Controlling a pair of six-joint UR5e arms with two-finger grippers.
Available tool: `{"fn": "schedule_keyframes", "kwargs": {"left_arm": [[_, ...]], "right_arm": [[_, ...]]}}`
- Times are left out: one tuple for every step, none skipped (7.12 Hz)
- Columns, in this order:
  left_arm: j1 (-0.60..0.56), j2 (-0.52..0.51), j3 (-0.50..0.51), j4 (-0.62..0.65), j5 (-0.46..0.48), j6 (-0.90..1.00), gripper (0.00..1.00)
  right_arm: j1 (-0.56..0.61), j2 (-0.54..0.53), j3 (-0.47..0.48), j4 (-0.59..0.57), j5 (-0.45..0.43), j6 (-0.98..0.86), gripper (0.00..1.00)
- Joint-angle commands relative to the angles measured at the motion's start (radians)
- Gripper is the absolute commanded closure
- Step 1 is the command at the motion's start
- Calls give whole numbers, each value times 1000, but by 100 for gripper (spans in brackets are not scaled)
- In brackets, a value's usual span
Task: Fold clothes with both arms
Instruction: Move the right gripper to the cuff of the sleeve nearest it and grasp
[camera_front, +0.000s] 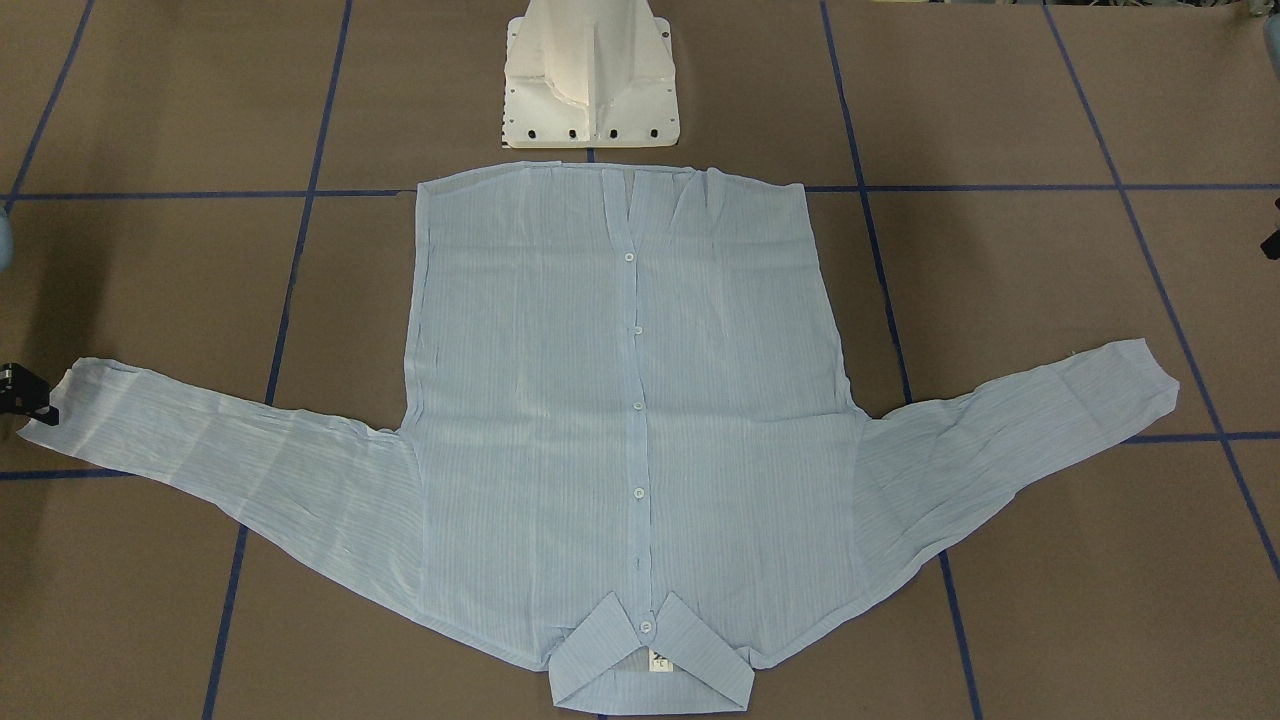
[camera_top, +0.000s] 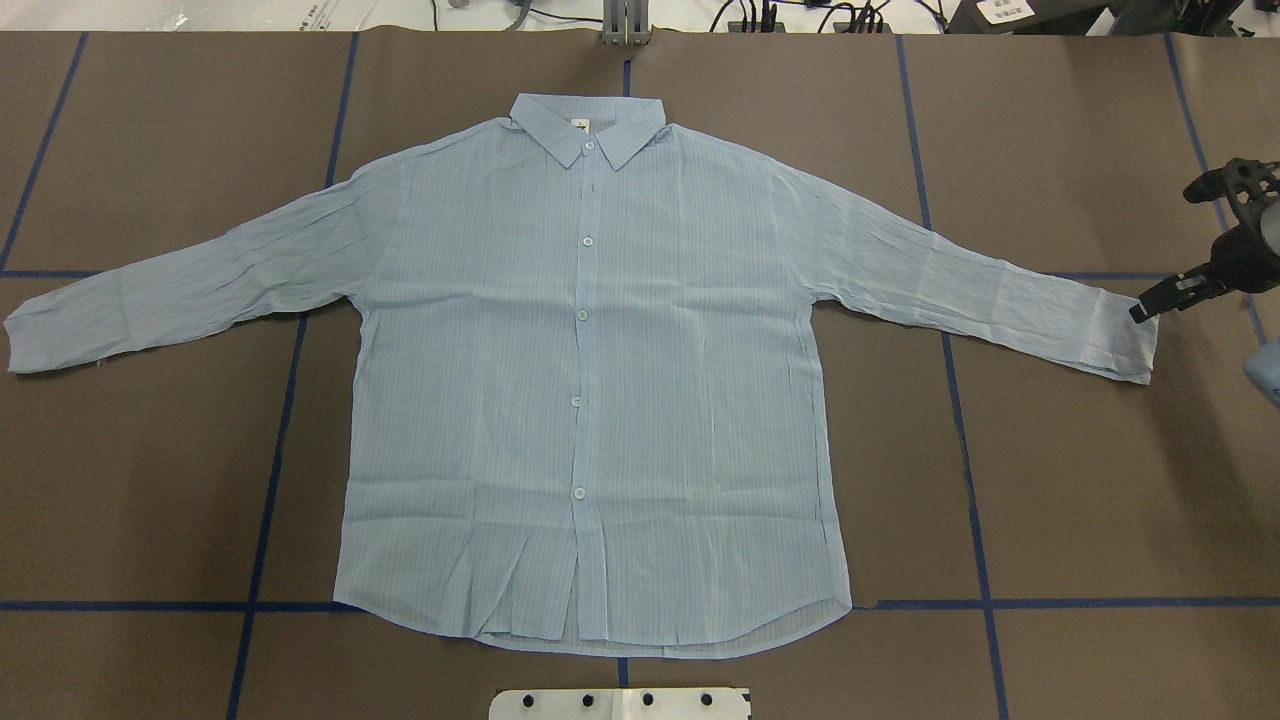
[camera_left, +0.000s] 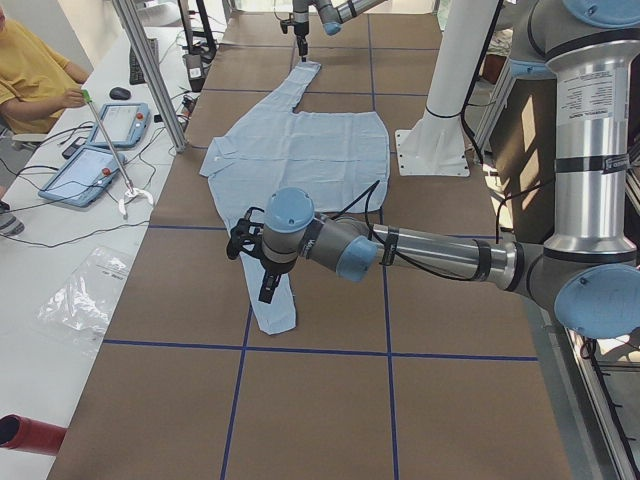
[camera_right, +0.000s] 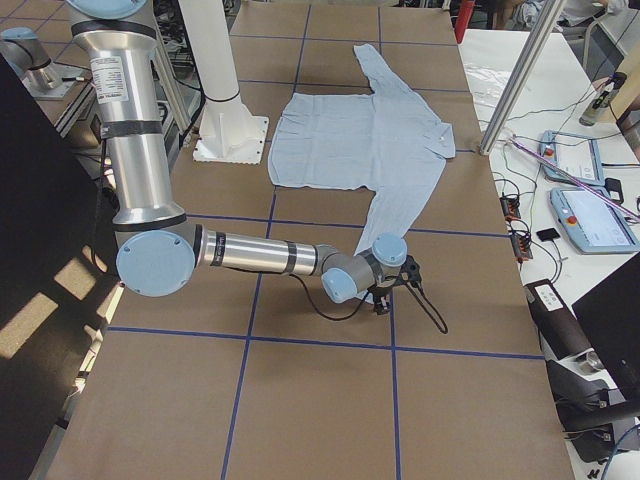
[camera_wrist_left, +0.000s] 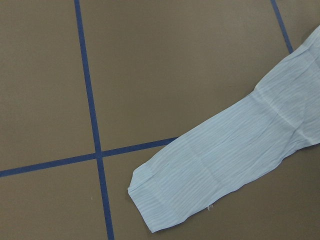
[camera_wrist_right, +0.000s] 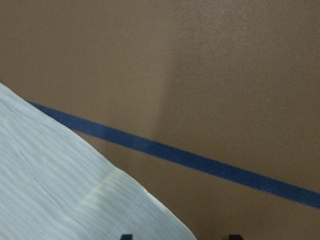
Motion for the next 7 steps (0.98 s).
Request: {"fn": "schedule_keyframes", "kwargs": {"left_arm": [[0, 0, 0, 1, 0, 1, 0], [0, 0, 0, 1, 0, 1, 0], [1, 2, 0, 1, 0, 0, 0], [1, 2, -2, -1, 0, 1, 0], [1, 2, -2, 1, 0, 0, 0], [1, 0, -2, -1, 0, -2, 0], [1, -3, 0, 1, 0, -2, 0]], "right_arm": [[-1, 0, -3, 0, 1, -7, 92], [-1, 0, 0, 0, 4, -7, 100], [4, 2, 10, 0, 19, 7, 100], [7, -3, 23, 0, 36, 9, 100], [8, -18, 103, -7, 61, 16, 100], [5, -29, 186, -12, 81, 147, 100], [-43, -15, 240, 2, 122, 396, 100]]}}
